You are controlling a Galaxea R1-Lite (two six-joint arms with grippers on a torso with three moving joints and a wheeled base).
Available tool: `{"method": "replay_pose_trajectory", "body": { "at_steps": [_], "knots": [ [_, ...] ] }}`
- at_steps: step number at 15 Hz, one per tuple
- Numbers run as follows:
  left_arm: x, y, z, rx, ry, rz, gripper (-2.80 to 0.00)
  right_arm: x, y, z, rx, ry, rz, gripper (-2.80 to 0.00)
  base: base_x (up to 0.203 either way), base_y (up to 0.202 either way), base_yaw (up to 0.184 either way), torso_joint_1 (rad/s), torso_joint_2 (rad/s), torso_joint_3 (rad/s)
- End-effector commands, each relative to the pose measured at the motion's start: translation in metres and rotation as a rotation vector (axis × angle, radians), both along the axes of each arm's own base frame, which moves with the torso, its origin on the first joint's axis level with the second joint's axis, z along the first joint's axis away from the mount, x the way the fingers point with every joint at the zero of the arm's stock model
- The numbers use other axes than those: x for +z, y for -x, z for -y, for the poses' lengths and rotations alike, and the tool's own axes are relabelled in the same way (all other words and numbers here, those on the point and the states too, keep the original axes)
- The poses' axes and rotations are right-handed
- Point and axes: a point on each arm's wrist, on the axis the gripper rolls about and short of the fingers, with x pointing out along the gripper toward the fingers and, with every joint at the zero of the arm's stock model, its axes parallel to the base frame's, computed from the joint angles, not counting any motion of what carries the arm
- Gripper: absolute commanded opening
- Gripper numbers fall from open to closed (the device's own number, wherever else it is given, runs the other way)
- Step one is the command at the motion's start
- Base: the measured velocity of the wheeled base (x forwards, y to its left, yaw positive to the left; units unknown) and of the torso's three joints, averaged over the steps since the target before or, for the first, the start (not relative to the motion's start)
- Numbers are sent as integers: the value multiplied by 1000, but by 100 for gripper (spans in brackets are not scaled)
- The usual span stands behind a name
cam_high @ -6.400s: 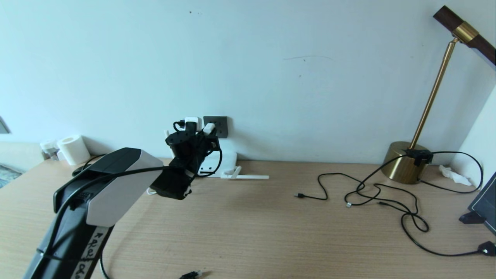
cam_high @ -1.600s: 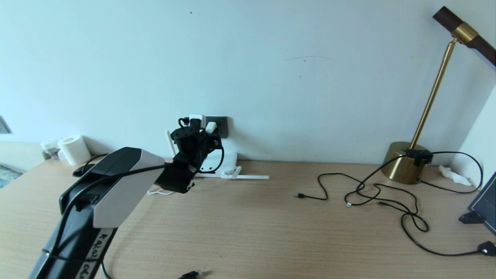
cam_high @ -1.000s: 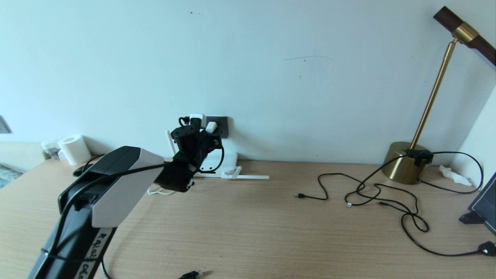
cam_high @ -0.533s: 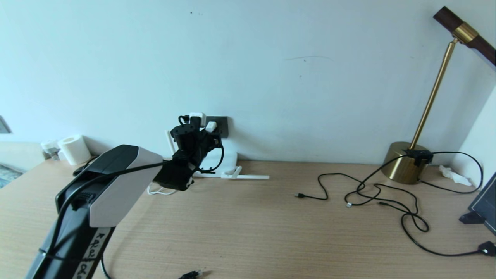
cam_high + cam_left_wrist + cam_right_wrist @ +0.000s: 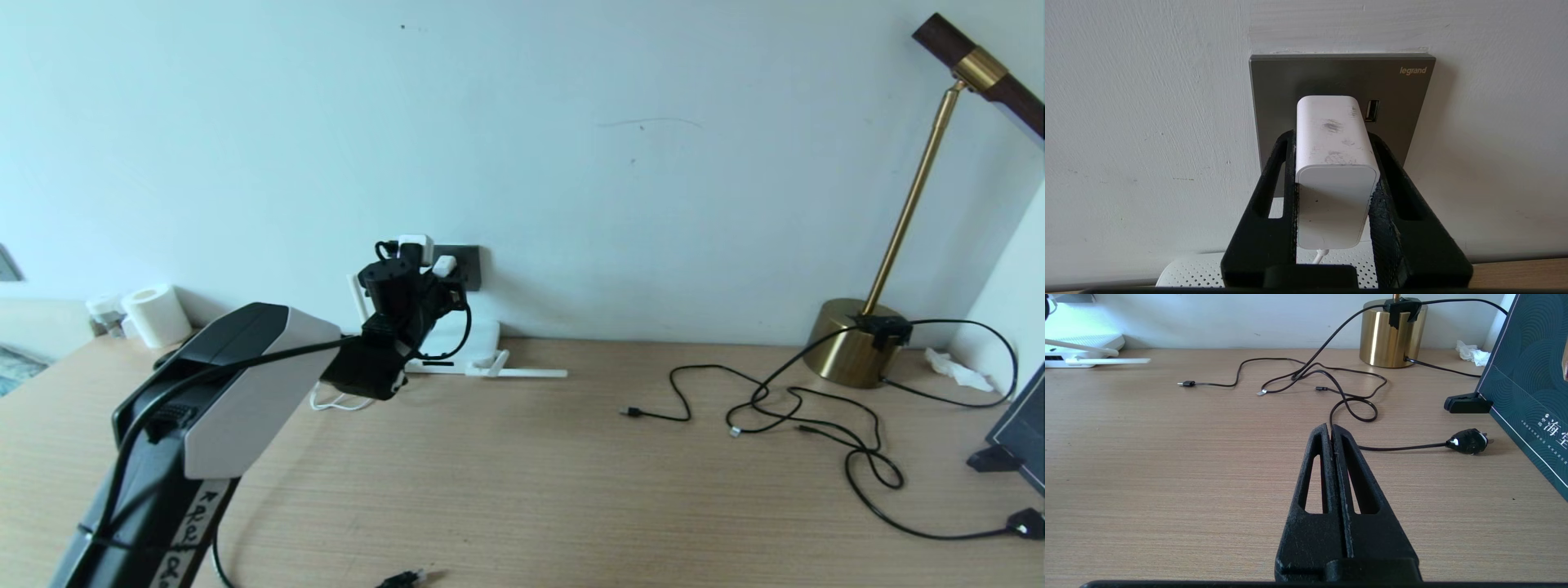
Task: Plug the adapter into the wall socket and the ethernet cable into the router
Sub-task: Plug plug into socket
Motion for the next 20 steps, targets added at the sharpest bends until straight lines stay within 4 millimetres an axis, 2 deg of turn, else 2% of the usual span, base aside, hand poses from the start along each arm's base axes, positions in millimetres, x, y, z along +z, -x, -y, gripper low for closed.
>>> {"method": "replay_pose_trajectory", "body": {
  "at_steps": [1,20],
  "knots": [
    [2,0,0,1,0,2,-280,-2,-1,0,1,0,-9,-280,0,0,0,0,0,0],
    [-9,-6,2,22,-2,-26,-280,-2,-1,0,1,0,-9,-280,0,0,0,0,0,0]
  ]
}}
